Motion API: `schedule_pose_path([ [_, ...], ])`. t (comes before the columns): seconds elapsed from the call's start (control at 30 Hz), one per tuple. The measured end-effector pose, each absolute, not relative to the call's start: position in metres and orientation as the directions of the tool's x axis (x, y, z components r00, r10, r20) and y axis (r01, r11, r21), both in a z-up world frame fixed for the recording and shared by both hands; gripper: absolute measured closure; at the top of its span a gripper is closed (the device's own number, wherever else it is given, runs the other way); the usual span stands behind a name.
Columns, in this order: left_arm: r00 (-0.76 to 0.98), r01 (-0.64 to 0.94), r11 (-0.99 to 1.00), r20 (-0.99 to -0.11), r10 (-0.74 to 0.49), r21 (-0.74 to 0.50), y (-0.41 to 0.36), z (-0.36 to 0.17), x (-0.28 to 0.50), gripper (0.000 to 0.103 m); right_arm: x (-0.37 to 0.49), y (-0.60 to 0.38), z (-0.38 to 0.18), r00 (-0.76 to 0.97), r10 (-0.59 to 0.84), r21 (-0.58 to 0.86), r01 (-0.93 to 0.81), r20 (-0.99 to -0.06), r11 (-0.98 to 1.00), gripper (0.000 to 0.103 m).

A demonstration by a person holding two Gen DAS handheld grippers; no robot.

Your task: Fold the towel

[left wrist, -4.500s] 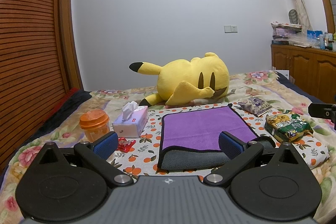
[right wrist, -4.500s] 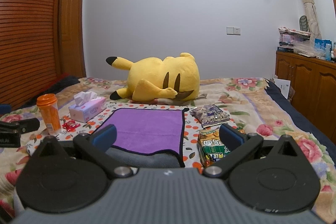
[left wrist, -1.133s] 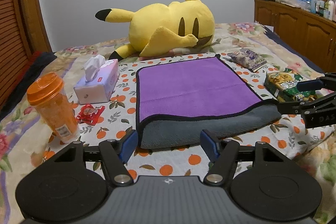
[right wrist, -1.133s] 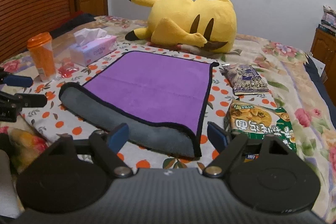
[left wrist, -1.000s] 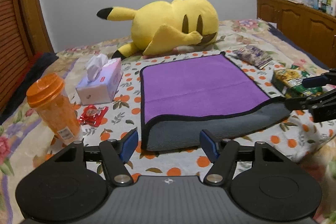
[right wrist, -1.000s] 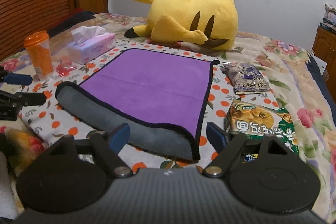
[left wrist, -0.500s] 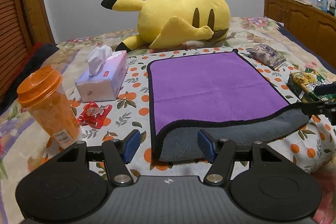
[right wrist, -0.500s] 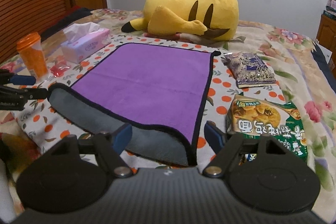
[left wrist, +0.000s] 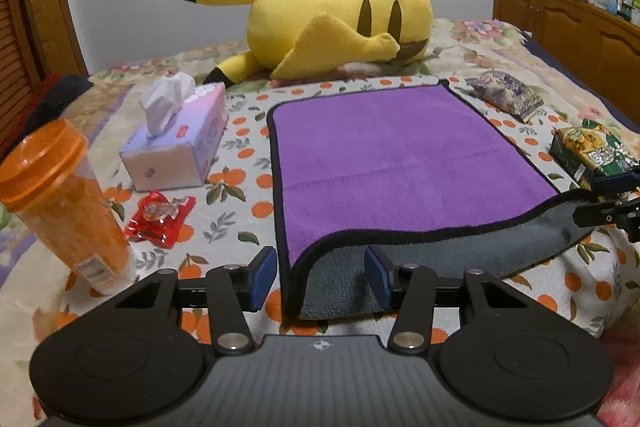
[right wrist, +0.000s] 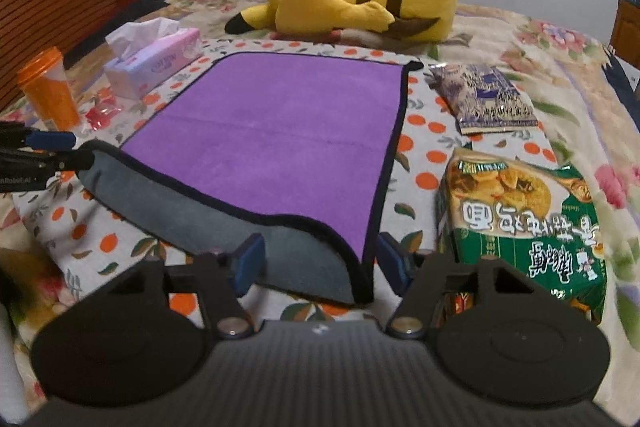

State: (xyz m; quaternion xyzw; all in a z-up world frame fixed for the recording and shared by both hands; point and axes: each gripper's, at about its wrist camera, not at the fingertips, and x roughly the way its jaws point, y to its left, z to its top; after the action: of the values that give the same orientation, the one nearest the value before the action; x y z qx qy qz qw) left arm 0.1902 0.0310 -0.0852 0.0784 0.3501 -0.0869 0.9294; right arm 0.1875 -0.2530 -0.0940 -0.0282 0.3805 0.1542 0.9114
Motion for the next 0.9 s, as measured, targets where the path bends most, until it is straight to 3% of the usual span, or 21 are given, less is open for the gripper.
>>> schedule_pose_path([
  [0.13,0.719,0.225,0.971,-0.686,-0.115,0.074,0.0313,-0.0915,0.1927,0.057,0.1882,-0.2512,-0.0970,0.647,0.271,0.074,-0.315,-0.713,0.946,0.048],
  [0.27,0.698,0.227,0.972,-0.706,-0.118,0.061,0.0314,-0.0954,0.1931,0.060,0.1910,-0.2521,-0.0985,0.636,0.273,0.077,-0.319,-0.722,0.945,0.069],
  [0.3,0.696,0.228,0.972,-0.708,-0.118,0.062,0.0307,-0.0956,0.1927,0.062,0.1916,-0.2528,-0.0990,0.633,0.272,0.077,-0.318,-0.725,0.945,0.077],
  [0.43,0.690,0.243,0.969,-0.711,-0.137,0.049,0.0285,-0.0952,0.1908,0.076,0.1926,-0.2554,-0.1002,0.628,0.269,0.083,-0.310,-0.730,0.947,0.083],
  [0.5,0.690,0.244,0.968,-0.711,-0.134,0.055,0.0274,-0.0955,0.1899,0.081,0.1927,-0.2553,-0.1011,0.626,0.270,0.081,-0.313,-0.732,0.946,0.094],
  [0.7,0.688,0.251,0.967,-0.712,-0.140,0.052,0.0277,-0.0961,0.1901,0.092,0.1917,-0.2533,-0.1023,0.627,0.271,0.068,-0.327,-0.731,0.942,0.099],
  [0.9,0.725,0.248,0.967,-0.673,-0.142,0.063,0.0261,-0.0876,0.1847,0.095,0.1927,-0.2560,-0.0958,0.654,0.283,0.080,-0.323,-0.701,0.943,0.099],
])
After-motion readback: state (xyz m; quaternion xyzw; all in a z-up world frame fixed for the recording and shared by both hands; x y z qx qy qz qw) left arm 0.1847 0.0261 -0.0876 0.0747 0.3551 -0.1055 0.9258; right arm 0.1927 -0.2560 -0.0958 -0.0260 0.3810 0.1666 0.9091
